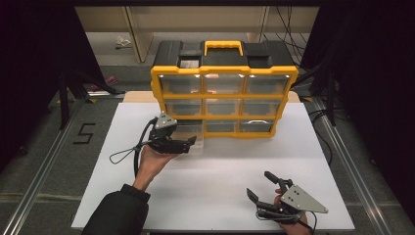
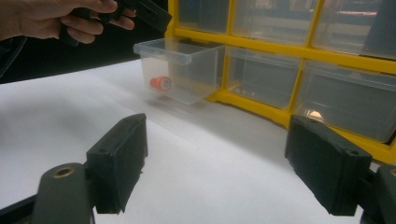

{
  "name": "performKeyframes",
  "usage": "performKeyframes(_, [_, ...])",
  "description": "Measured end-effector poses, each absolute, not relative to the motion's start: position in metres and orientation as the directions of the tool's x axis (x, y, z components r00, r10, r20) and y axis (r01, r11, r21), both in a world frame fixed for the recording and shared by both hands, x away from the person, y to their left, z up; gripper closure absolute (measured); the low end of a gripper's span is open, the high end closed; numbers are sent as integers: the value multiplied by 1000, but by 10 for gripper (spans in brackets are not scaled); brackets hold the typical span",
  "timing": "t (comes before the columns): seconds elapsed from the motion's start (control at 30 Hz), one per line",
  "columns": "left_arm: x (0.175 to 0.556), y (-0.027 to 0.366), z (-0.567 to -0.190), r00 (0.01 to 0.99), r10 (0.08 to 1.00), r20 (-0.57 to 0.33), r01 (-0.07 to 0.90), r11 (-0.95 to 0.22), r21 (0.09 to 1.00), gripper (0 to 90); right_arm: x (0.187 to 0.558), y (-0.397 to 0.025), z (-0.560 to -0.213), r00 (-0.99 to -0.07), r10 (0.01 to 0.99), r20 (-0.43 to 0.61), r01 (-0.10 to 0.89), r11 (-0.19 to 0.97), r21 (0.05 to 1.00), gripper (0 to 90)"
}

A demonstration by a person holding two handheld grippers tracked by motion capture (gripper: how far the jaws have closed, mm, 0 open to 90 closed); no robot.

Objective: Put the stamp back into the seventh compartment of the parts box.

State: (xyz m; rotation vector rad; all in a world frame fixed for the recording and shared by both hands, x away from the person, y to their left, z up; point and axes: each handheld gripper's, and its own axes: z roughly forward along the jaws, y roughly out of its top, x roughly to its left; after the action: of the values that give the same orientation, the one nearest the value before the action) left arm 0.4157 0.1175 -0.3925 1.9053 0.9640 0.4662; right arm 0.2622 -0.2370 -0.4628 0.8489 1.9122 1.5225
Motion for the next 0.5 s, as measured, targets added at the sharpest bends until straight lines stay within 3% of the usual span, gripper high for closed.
performKeyframes(0.5, [410,115,-391,639,764,-87,426,-258,867,157,262,-237,-463,-653,757,-32,138,161,977,220])
